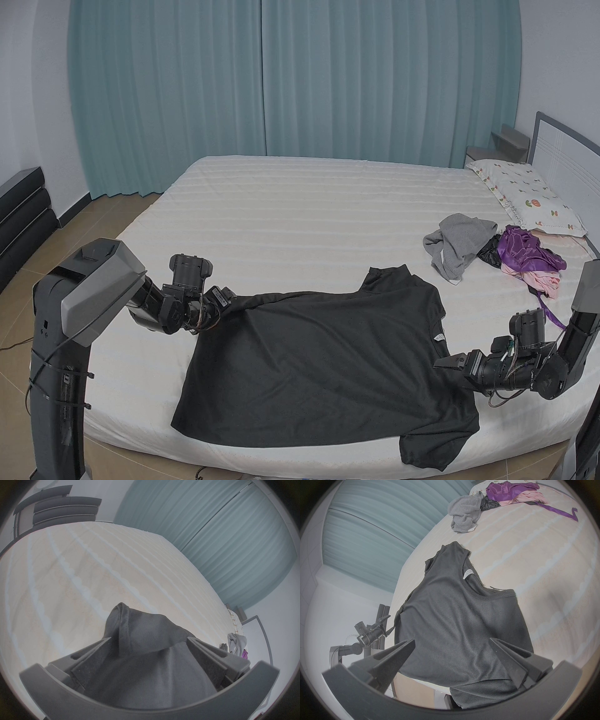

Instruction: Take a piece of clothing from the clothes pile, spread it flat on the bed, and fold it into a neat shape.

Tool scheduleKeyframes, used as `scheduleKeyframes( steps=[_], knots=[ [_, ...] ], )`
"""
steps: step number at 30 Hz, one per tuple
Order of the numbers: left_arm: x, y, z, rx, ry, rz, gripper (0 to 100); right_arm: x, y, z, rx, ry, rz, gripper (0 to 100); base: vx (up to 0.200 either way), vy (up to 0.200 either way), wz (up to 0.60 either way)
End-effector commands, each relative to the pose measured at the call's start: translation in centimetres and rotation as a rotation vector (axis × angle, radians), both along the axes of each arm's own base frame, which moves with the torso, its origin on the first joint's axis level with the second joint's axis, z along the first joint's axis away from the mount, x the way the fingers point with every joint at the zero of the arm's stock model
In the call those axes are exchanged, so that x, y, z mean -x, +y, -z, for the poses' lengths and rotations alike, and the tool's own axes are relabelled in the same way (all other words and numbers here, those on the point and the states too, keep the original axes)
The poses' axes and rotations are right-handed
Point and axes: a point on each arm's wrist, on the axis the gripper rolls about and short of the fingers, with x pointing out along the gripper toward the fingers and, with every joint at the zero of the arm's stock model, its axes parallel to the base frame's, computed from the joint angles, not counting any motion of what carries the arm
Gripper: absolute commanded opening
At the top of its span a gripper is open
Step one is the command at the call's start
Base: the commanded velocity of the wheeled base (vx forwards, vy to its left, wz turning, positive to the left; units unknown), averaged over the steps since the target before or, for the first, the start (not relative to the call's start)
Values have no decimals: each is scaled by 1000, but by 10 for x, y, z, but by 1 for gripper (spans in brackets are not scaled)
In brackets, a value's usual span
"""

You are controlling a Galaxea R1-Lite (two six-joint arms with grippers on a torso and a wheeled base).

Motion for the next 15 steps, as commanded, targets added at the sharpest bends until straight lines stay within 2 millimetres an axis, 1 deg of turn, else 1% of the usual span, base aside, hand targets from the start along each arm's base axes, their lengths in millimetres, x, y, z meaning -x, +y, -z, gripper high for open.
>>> scheduleKeyframes(
  steps=[1,2,4,8,12,14,15],
  knots=[
    [-16,-4,21,-7,22,-1,0,0,0,1,-1,4,-1,100,0,0,0],
    [-16,-4,22,-7,22,-1,0,0,0,1,-1,4,-1,100,0,0,0],
    [-25,-3,26,-13,16,-9,0,0,0,2,1,8,-2,100,0,0,0],
    [-34,2,23,-14,8,-27,0,0,1,3,1,10,-3,100,0,0,0],
    [-47,12,8,-15,-55,-67,0,0,1,2,2,8,-4,100,0,0,0],
    [-58,18,-2,-27,-111,-108,0,-2,1,2,2,3,-3,100,0,0,0],
    [-60,20,-4,-28,-121,-115,0,-2,1,2,2,2,-3,100,0,0,0]
  ],
)
